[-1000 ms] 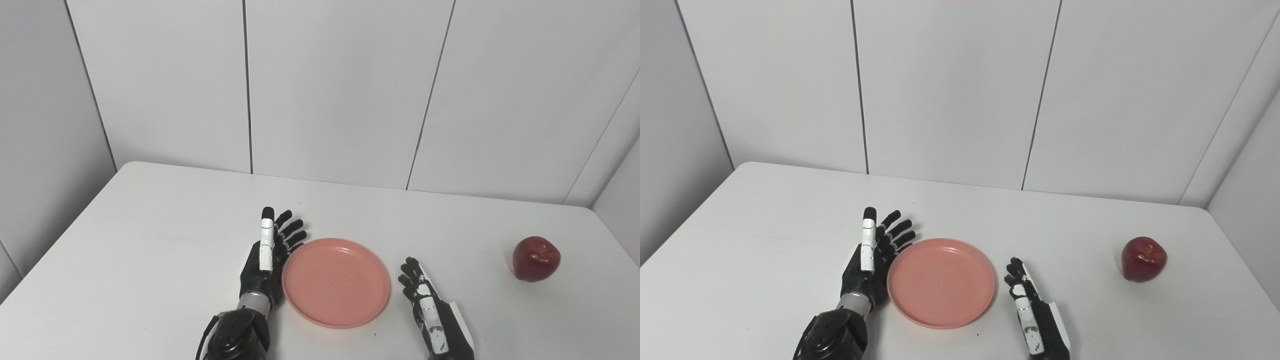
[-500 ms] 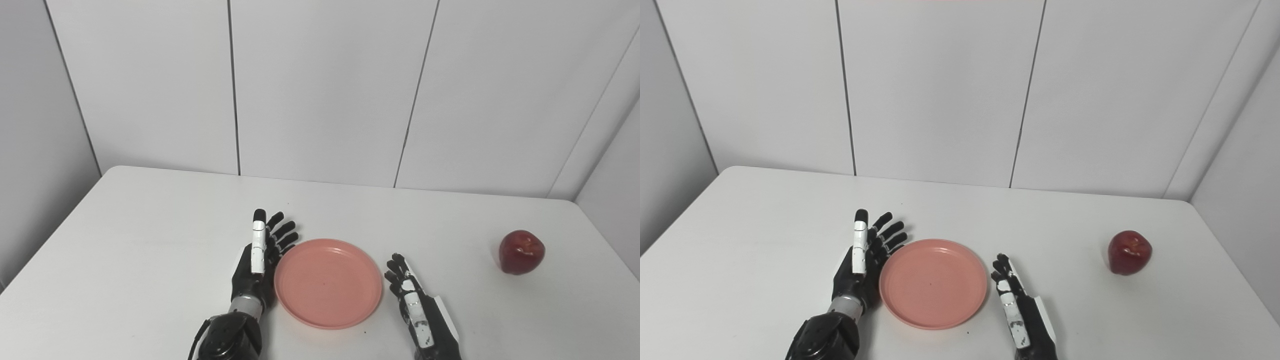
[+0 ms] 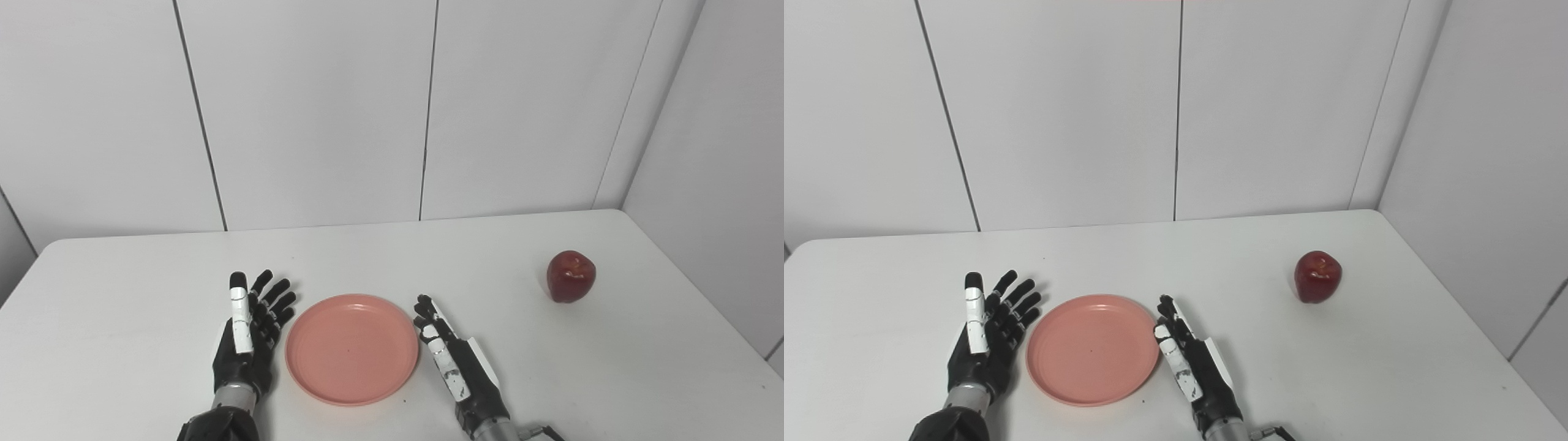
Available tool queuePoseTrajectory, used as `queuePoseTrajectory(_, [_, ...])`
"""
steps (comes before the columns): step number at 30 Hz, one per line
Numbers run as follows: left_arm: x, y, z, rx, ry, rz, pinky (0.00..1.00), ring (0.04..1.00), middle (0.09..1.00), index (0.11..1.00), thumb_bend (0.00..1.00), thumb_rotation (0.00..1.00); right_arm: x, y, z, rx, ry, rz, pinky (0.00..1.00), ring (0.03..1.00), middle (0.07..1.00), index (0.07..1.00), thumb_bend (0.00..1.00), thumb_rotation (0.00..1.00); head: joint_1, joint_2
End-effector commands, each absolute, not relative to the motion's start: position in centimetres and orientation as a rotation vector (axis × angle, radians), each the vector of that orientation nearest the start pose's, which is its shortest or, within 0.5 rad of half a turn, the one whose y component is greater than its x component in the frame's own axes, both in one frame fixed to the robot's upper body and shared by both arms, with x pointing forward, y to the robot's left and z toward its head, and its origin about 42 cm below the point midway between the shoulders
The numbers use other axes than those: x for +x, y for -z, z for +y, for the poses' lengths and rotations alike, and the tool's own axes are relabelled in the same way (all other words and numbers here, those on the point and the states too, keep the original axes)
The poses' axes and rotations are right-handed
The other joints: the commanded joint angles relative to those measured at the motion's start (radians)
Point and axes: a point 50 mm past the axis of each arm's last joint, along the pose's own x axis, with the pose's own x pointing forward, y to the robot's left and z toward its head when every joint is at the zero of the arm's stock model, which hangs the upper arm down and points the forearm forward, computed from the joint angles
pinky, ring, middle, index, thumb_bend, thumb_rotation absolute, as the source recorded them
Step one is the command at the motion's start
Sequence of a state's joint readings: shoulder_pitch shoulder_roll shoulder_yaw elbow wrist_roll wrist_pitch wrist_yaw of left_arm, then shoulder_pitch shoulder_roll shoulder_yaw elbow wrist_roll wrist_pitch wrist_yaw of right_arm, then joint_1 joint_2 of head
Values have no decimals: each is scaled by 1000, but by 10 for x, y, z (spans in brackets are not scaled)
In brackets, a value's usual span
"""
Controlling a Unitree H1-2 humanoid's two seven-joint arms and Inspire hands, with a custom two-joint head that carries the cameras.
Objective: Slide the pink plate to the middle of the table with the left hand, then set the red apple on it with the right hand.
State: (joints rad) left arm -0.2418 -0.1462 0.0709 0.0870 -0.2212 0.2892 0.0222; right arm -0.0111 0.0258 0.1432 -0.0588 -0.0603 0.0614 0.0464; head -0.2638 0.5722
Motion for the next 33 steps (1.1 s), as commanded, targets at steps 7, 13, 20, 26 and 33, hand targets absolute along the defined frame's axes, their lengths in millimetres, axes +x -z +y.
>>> queuePoseTrajectory(7, [363, -134, 158, -353, 99, 123, 898, 868, 868, 905, 766, 1000, 293, -115, -139, -30, -209, -57, 953, 956, 953, 959, 893, 1000, -56, -12])
queuePoseTrajectory(13, [365, -131, 163, -361, 99, 127, 911, 873, 879, 904, 749, 1000, 297, -117, -140, -38, -152, -87, 991, 979, 971, 967, 862, 1000, -91, -23])
queuePoseTrajectory(20, [366, -129, 166, -359, 101, 128, 914, 873, 875, 898, 743, 1000, 303, -122, -151, -60, -22, -153, 1000, 993, 980, 951, 788, 1000, -118, -32])
queuePoseTrajectory(26, [367, -127, 169, -366, 103, 125, 929, 881, 886, 900, 726, 1000, 306, -124, -156, -77, 26, -186, 993, 993, 988, 958, 786, 1000, -139, -40])
queuePoseTrajectory(33, [367, -126, 172, -366, 97, 124, 921, 879, 884, 891, 713, 1000, 309, -125, -159, -95, 51, -222, 971, 975, 995, 958, 768, 1000, -171, -53])
